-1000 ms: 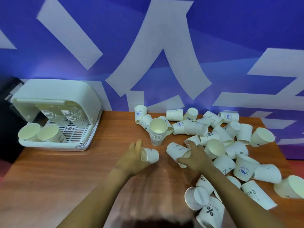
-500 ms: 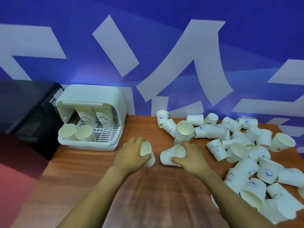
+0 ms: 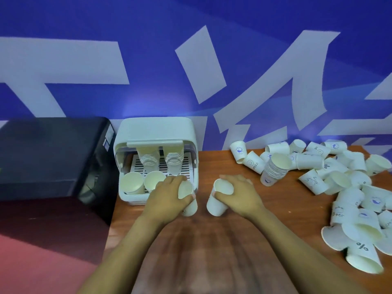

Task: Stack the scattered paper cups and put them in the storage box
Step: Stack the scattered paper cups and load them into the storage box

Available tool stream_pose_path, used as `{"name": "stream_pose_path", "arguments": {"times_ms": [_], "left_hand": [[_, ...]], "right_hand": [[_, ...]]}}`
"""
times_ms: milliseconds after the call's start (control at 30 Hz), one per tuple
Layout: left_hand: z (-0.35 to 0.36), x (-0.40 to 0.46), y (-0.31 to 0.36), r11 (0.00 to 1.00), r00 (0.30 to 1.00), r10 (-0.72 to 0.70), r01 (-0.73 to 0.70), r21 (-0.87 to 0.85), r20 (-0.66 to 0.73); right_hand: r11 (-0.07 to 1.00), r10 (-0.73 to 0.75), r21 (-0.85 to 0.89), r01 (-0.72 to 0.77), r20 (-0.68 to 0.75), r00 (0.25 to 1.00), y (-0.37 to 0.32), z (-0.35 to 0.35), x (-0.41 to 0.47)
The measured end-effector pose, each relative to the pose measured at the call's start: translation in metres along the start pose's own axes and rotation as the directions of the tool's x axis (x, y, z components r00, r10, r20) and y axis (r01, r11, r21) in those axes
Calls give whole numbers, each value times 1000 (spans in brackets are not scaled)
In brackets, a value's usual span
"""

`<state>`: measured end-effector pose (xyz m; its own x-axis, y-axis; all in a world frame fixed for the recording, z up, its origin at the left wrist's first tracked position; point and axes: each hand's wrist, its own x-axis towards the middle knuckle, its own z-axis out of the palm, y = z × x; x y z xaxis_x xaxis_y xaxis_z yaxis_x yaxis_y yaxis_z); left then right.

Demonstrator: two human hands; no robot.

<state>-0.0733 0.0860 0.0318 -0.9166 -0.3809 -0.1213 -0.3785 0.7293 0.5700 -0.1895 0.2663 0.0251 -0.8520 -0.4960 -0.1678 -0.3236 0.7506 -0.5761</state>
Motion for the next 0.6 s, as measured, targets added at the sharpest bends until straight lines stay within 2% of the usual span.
{"name": "stream_pose_path", "arguments": {"times_ms": [167,600], "left_hand": [[-16,-6,-33,1000,1000,-13,13,-16,26],[-71,1,-67,998,996,-56,56,-7,-73]], "right_hand": [[1000,2,-14,-2,10,1000,-28,22,-3],[993,-105,-45,107,57,993,-85,43,16]]}}
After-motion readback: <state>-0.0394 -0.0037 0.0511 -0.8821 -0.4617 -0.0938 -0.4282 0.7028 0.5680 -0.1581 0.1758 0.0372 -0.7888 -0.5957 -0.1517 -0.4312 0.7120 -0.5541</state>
